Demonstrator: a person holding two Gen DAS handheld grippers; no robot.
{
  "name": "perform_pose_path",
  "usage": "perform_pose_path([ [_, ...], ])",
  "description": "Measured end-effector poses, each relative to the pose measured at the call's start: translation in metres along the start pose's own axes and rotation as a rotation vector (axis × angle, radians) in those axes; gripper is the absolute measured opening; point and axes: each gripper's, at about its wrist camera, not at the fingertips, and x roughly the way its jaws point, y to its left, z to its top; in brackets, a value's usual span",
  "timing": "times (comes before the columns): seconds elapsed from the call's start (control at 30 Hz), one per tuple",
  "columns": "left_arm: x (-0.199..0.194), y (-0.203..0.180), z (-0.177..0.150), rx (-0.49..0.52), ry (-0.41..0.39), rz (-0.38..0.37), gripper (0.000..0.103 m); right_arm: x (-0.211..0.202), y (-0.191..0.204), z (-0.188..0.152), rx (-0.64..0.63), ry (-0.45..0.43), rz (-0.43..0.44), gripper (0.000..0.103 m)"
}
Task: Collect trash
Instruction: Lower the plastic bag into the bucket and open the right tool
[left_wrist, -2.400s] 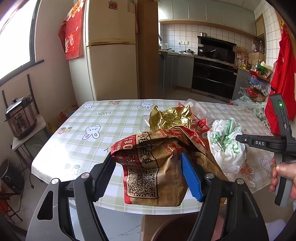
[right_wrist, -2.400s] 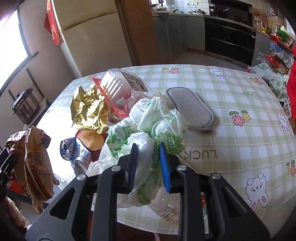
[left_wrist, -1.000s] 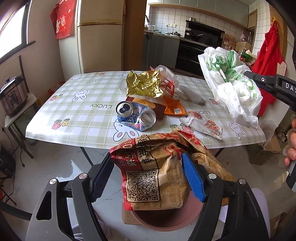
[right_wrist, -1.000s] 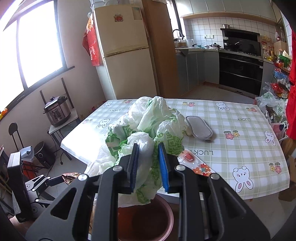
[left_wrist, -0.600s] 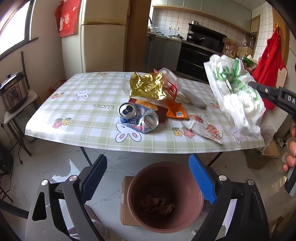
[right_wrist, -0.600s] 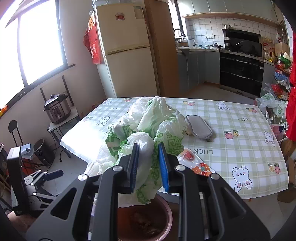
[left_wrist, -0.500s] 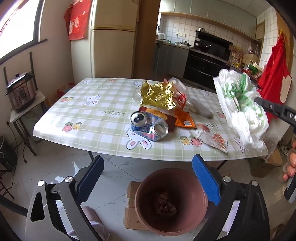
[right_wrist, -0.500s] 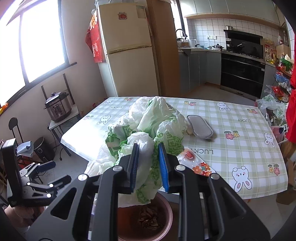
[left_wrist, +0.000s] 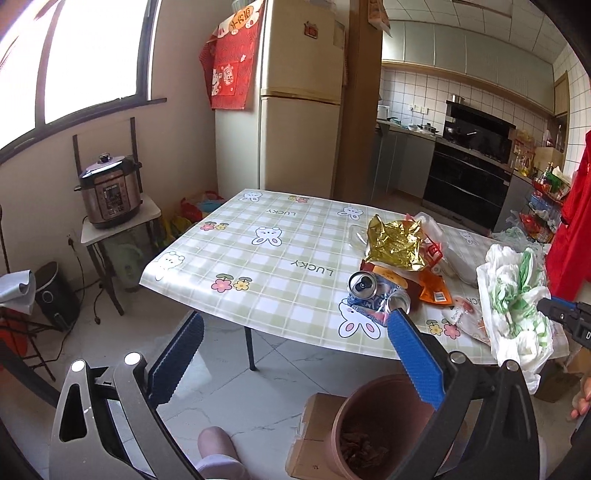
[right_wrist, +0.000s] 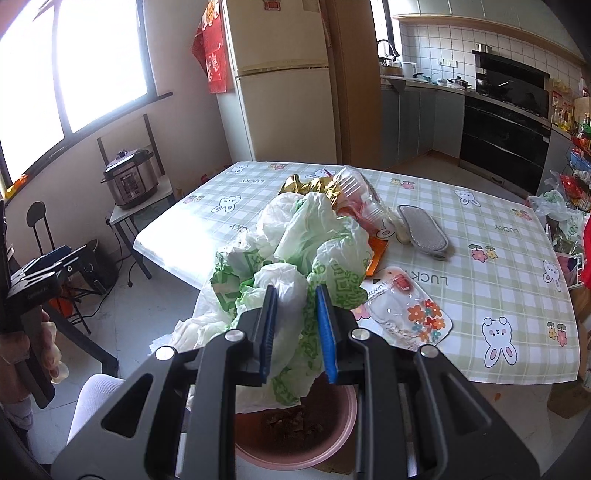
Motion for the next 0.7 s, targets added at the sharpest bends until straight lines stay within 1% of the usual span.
perform_pose_path([
  [0.1,0.0,0.006,0.0,-0.016,0.0,0.011,0.097,0.006,0.005,-0.004,-0.011,0.027,0.008,0.025],
  [0.37,0.001,0.01,-0.003,-0.031,0.009,0.009,0.097,0.019,0.018,-0.01,-0.045,0.077,0.032,0.025],
  [0.47,0.002,0.01,-0.004,-0.039,0.017,-0.001,0.097,0.024,0.021,-0.015,-0.05,0.097,0.04,0.027],
  [0.5,0.003,0.01,-0.005,-0.04,0.02,-0.002,0.097,0.025,0.022,-0.016,-0.054,0.104,0.043,0.031],
  [0.63,0.003,0.007,-0.006,-0.031,0.019,-0.001,0.097,0.03,0.027,-0.019,-0.058,0.122,0.058,0.038],
  [0.7,0.003,0.008,-0.006,-0.031,0.018,-0.003,0.097,0.031,0.028,-0.02,-0.057,0.129,0.066,0.038],
])
